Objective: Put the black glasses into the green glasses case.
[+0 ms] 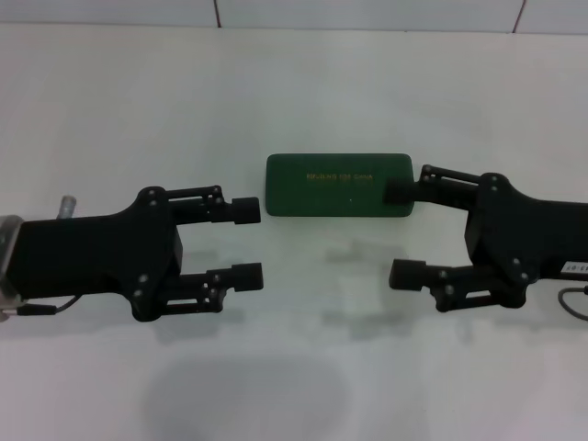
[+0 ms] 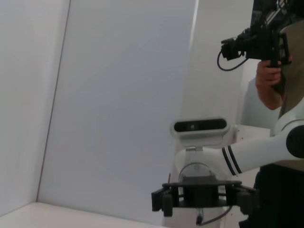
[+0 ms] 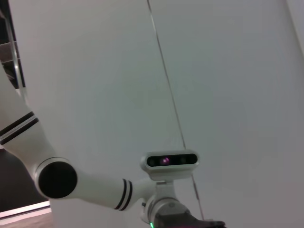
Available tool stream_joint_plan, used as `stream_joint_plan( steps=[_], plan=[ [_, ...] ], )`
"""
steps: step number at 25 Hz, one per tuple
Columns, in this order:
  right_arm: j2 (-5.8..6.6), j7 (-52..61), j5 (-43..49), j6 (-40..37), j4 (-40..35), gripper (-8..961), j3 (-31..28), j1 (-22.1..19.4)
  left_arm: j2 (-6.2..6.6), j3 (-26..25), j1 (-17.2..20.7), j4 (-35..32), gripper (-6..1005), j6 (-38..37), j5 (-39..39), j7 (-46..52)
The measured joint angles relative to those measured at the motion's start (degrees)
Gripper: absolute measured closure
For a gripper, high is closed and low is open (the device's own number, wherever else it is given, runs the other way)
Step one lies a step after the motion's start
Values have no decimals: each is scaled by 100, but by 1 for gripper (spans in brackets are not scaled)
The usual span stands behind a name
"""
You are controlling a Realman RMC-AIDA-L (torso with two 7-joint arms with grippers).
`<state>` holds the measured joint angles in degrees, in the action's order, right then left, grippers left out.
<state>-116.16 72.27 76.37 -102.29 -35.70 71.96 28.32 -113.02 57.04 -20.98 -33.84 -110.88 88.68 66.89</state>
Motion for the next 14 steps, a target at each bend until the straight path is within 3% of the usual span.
stream_joint_plan(
  steps=[14],
  plan=[
    [-4,-3,-288,-35,11,67,304,-46,1,-141,37,155,333,60,26,-122]
  ],
)
